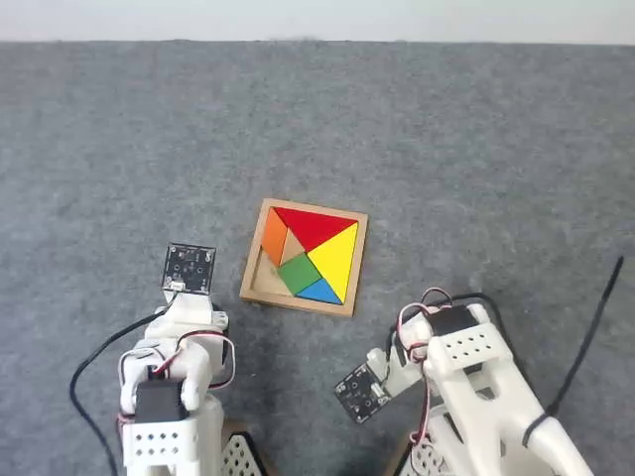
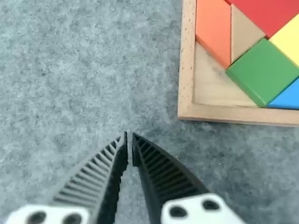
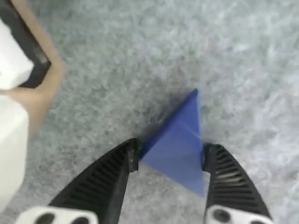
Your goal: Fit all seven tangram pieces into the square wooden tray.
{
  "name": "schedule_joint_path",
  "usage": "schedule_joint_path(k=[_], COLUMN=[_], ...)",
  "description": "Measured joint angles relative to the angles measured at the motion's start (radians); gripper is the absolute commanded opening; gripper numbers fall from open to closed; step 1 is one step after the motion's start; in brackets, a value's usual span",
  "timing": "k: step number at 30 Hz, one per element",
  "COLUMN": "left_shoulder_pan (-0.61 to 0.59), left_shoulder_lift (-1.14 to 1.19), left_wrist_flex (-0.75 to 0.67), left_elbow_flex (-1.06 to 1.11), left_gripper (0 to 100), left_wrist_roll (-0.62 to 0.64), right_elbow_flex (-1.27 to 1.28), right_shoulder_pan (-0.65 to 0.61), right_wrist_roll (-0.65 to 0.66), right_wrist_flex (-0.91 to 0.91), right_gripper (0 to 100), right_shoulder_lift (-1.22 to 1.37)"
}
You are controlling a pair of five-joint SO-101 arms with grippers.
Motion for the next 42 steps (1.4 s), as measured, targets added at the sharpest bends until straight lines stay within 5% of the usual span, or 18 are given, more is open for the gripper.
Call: schedule_joint_path(k=[20,27,32,42], left_shoulder_pan=[0.000,0.000,0.000,0.000], left_shoulder_lift=[0.000,0.000,0.000,0.000], left_wrist_flex=[0.000,0.000,0.000,0.000], left_elbow_flex=[0.000,0.000,0.000,0.000], left_gripper=[2,2,2,2], left_wrist_roll=[0.000,0.000,0.000,0.000], right_elbow_flex=[-0.124,-0.169,-0.169,-0.095], right_shoulder_pan=[-0.037,-0.031,0.075,0.137], right_wrist_roll=[-0.123,-0.203,-0.038,0.089], right_wrist_flex=[0.091,0.100,0.140,0.017], right_gripper=[12.5,17.5,31.8,32.5], right_shoulder_lift=[0.018,0.018,0.018,0.018])
